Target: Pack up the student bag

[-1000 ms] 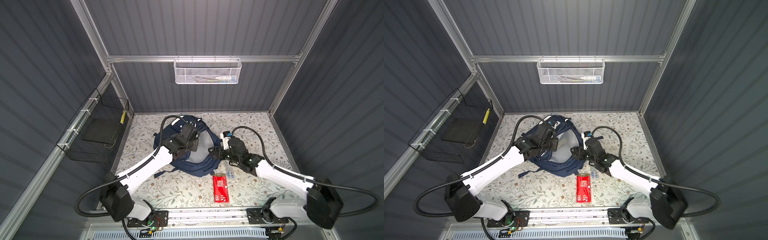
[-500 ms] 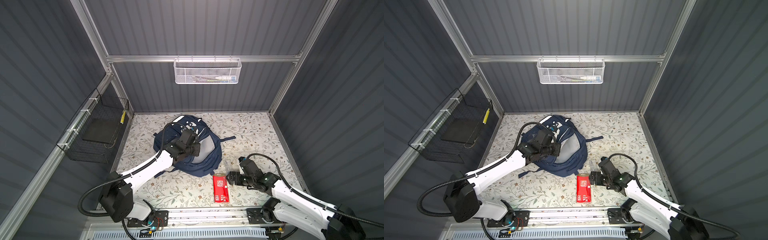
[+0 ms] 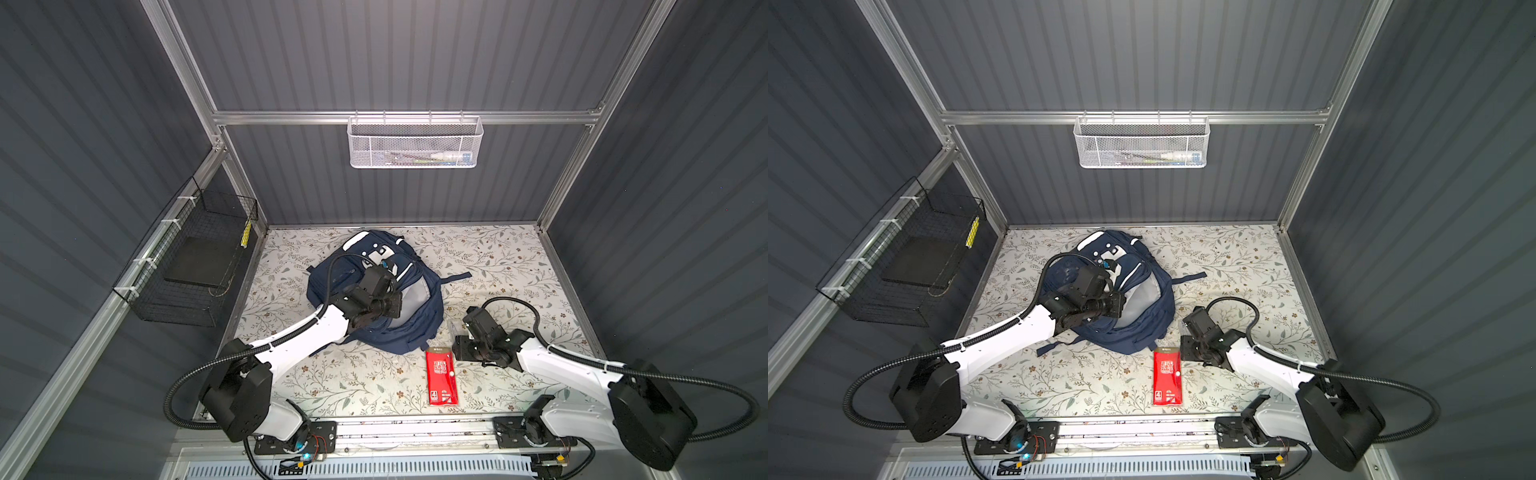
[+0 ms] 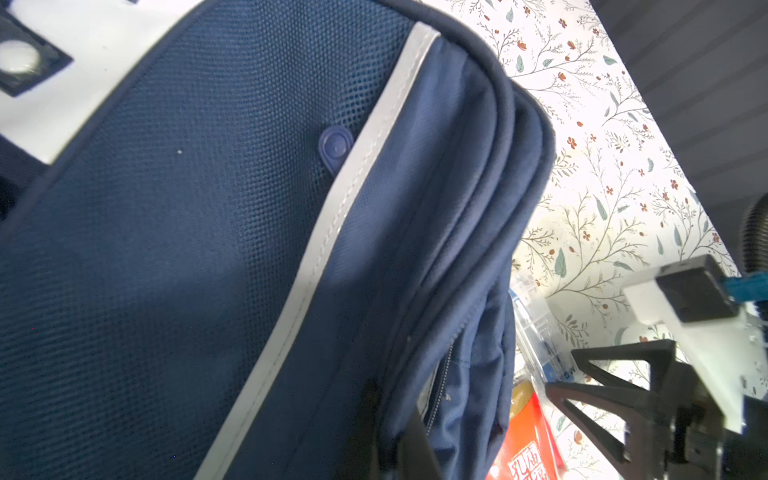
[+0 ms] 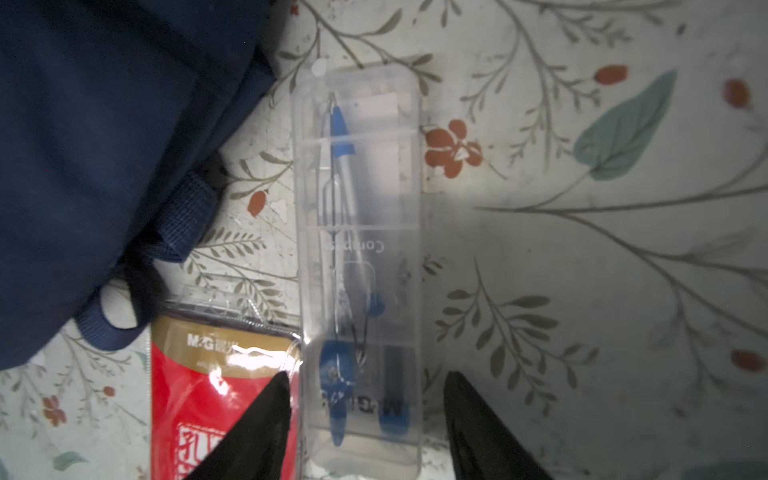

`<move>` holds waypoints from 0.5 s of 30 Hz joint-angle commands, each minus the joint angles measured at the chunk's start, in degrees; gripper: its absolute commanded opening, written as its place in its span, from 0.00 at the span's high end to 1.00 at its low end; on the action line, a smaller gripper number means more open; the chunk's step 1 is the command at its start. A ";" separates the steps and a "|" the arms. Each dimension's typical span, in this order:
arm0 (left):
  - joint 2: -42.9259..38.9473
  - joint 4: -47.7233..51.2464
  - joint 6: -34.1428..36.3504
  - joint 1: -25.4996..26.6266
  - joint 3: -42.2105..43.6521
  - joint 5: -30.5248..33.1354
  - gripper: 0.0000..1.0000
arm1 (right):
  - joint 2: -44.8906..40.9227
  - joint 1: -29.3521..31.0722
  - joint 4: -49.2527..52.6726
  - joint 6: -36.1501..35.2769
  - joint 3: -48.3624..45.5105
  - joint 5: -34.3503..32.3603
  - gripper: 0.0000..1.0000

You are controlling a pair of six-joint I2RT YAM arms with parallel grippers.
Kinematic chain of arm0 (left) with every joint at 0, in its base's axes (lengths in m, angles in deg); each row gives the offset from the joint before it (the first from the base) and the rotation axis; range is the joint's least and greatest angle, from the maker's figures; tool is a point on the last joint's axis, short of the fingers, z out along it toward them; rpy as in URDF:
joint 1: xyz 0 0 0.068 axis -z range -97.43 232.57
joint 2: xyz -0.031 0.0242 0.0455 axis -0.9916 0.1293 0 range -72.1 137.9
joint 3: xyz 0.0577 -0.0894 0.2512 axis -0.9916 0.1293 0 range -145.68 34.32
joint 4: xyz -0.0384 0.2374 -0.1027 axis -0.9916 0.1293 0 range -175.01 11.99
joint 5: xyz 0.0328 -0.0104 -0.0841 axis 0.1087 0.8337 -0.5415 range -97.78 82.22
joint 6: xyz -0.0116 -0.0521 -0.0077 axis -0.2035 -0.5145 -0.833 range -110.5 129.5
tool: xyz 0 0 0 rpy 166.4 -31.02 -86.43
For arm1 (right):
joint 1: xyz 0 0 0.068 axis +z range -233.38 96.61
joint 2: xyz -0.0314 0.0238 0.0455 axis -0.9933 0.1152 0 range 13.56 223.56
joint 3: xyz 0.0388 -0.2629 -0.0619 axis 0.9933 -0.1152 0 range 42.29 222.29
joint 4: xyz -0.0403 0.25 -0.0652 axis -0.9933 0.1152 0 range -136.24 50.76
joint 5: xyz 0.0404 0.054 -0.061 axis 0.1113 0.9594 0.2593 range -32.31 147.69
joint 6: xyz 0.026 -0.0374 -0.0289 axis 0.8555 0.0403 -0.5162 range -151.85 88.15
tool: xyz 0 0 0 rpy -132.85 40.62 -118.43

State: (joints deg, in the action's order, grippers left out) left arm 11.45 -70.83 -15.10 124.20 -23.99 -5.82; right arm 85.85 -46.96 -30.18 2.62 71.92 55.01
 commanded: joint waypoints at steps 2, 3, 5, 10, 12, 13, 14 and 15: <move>0.52 4.28 -2.40 -0.85 2.27 0.85 1.00 | 2.94 -0.01 0.41 -1.64 2.19 -3.14 0.46; 0.55 4.40 -2.38 -0.85 2.31 0.79 1.00 | 3.58 0.02 0.62 -1.75 2.40 -3.58 0.46; 0.56 4.12 -2.52 -0.86 2.33 0.28 1.00 | 4.47 -0.10 0.08 -2.27 2.67 -4.19 0.45; -0.15 4.03 -2.65 -0.85 2.35 -0.02 1.00 | 5.88 -0.38 1.66 -3.29 4.47 -5.77 0.69; -0.92 4.94 -2.46 -0.85 1.67 -0.02 1.00 | 4.02 -0.32 2.77 -3.30 4.98 -6.01 0.74; -1.44 5.75 -2.18 -0.85 1.04 -0.02 1.00 | 2.28 -0.36 3.34 -3.31 5.25 -6.01 0.76; -2.08 6.64 -1.87 -0.85 0.42 0.16 1.00 | 0.27 -0.32 4.30 -3.35 5.90 -5.75 0.76; -2.93 7.20 -1.84 -0.93 -0.12 0.52 1.00 | -1.67 -0.37 5.16 -3.64 6.60 -5.52 0.77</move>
State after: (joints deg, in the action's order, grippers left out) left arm 10.88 -70.74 -15.65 124.16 -23.44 -6.35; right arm 88.38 -47.14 -28.78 -0.39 76.18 50.75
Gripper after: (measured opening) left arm 0.076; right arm 0.372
